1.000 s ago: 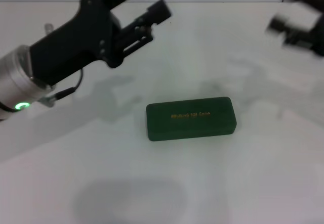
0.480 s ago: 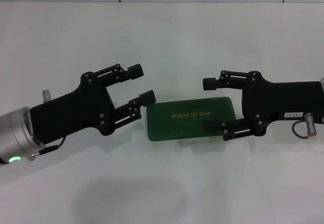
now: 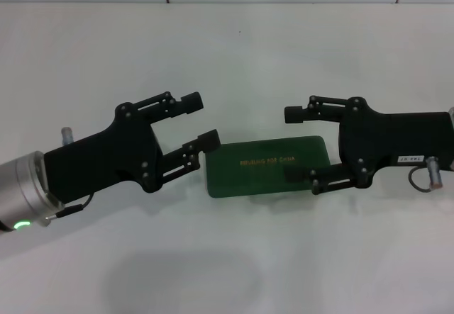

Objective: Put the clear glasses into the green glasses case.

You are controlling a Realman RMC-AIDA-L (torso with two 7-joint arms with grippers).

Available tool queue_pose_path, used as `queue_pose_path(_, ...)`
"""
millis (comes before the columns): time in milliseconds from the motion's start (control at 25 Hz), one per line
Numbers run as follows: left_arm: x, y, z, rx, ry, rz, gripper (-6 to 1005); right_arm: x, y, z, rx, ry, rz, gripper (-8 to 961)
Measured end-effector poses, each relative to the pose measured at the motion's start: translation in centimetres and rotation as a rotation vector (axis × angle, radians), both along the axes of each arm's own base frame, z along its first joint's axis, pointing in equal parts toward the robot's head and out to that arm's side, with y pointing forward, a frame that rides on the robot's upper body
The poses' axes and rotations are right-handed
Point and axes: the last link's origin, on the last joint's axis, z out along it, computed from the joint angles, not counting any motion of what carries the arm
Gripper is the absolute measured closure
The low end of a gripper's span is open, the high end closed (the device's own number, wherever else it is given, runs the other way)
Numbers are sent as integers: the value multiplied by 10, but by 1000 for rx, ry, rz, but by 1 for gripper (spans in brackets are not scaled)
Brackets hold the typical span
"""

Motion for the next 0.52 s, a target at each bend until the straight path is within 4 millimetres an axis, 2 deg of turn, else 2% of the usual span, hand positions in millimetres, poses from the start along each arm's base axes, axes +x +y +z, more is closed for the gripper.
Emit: queue_pose_path(520, 2, 2, 0, 7, 3, -14, 401, 1, 2, -2, 16, -10, -8, 84)
